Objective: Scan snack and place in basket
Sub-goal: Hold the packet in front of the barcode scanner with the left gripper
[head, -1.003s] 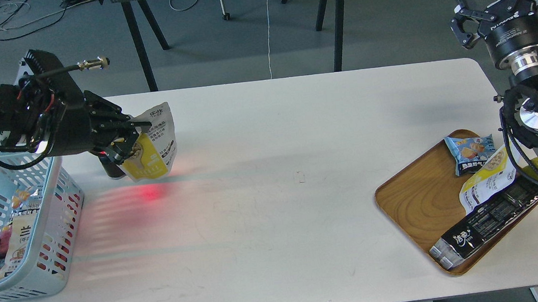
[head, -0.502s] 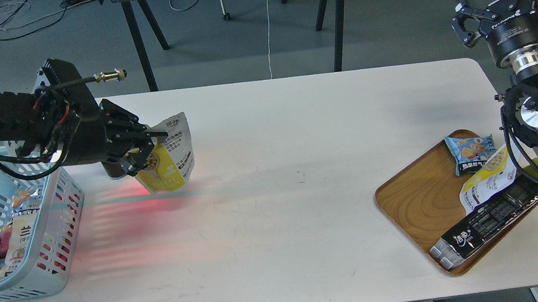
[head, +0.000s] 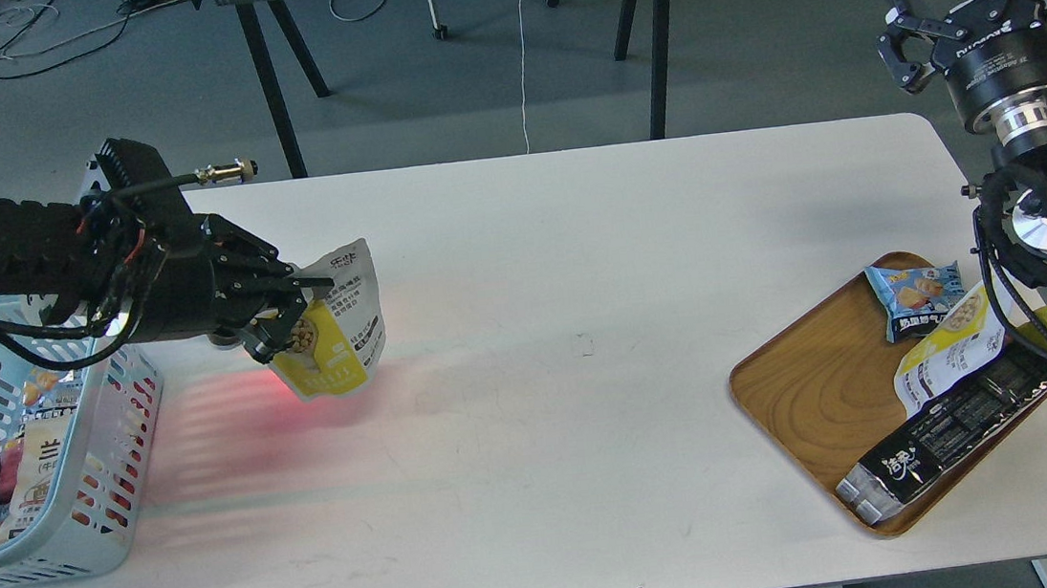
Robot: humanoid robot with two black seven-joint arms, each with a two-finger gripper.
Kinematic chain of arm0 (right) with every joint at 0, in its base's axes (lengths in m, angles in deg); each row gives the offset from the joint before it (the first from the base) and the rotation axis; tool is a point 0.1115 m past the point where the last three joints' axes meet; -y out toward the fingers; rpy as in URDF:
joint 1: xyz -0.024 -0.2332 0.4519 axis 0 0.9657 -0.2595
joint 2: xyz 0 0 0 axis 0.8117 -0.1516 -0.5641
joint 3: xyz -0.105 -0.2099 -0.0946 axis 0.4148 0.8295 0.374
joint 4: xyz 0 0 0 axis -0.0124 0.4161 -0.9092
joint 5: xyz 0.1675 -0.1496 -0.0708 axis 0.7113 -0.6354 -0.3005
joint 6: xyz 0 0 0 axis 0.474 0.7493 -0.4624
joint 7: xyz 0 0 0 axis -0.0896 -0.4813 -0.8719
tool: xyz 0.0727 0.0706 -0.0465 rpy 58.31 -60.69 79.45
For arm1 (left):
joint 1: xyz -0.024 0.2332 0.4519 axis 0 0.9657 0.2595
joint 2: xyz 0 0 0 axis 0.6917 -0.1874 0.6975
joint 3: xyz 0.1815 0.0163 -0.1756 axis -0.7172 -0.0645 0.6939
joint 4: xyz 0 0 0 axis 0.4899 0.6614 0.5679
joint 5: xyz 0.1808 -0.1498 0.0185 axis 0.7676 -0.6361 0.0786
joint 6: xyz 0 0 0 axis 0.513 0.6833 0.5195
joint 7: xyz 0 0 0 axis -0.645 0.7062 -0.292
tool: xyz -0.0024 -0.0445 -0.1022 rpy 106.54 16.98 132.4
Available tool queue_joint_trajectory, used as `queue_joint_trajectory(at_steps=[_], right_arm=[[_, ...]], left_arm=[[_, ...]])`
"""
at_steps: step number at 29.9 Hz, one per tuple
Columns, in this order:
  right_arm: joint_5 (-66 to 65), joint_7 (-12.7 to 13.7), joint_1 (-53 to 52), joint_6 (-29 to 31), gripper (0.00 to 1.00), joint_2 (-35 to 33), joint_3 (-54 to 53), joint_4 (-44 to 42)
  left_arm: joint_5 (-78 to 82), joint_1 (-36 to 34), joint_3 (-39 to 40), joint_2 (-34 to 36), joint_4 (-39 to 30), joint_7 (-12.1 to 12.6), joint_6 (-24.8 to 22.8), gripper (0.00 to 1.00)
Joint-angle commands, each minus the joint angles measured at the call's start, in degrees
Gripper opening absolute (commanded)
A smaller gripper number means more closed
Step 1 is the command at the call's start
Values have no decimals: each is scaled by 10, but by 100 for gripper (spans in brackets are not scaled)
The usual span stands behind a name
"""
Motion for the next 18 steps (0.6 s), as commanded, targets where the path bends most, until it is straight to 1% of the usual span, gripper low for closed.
queue_joint_trajectory(at_steps=[1,8,13,18], right_arm=[[0,0,-1,0,100,0,1,0],[0,0,-1,0,100,0,1,0],[0,0,-1,0,100,0,1,0],[0,0,-1,0,100,0,0,0]], left_arm=[[0,0,0,0,4,0,0,0],[0,12,0,-3,9,3,0,0],[0,15,0,-10,33,4,0,0],[0,15,2,-19,37,4,0,0]])
